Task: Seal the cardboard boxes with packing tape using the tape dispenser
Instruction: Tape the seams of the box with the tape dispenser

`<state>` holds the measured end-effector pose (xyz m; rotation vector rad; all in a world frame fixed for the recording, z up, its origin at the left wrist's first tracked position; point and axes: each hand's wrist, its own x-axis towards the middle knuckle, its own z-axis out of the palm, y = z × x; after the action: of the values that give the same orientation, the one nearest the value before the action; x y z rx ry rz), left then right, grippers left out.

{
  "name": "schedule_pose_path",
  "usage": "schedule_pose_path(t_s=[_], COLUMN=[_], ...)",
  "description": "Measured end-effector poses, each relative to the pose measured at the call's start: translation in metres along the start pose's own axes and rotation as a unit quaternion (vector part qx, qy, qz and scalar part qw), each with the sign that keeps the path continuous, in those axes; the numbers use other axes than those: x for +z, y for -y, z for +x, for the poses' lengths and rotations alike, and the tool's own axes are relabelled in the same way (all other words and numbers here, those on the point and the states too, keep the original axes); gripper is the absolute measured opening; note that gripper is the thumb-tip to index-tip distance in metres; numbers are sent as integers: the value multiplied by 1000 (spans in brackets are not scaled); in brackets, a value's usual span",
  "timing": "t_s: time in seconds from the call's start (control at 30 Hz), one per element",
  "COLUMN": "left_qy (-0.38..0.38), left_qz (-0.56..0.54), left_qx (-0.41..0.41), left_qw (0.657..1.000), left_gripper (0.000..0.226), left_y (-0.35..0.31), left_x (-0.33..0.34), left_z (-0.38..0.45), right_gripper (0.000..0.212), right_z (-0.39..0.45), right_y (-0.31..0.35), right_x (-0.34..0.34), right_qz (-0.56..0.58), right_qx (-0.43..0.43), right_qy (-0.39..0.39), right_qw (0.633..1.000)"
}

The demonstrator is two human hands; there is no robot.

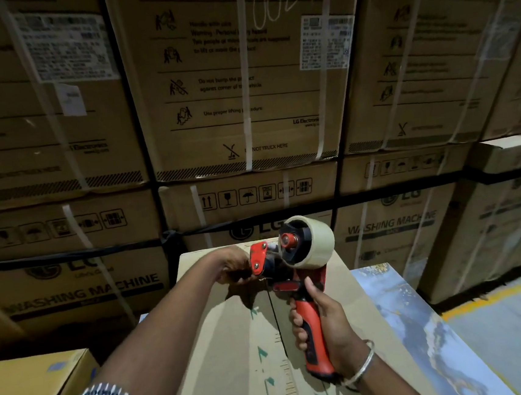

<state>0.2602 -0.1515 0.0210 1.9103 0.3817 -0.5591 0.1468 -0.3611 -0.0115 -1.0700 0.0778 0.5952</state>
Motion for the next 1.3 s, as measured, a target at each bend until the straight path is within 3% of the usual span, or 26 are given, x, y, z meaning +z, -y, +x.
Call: schedule_pose_path(t_s=[0.2, 0.33, 0.47, 0.57, 0.7, 0.97, 1.3], left_qy=[-3, -81, -61, -118, -163, -122, -143], left_qz=[129, 181, 249, 290, 306, 269, 244], left_qx=[50, 107, 132, 152, 152, 149, 143], left_qw=[990, 974, 958, 937, 926, 944, 948], left_gripper=[31, 21, 31, 28, 21, 22, 29], left_y=[-29, -43, -53, -57, -53, -43, -40], left_x=[-10, -24, -26, -28, -35, -32, -29], left_z=[11, 39, 58, 76, 92, 107, 99], right_gripper=[46, 48, 53, 54, 53, 51, 48], right_z=[13, 23, 31, 37, 44, 55, 59], right_y=[2, 5, 6, 8, 6, 3, 10], right_x=[13, 15, 22, 25, 27, 32, 42], right_qz=[-51, -54, -73, -75, -94, -117, -118], right_qx=[-30, -37, -52, -60, -62, -55, -50], right_qy=[-23, -38, -55, -63, -67, -91, -96], right_qw=[998, 997, 994, 993, 991, 987, 987])
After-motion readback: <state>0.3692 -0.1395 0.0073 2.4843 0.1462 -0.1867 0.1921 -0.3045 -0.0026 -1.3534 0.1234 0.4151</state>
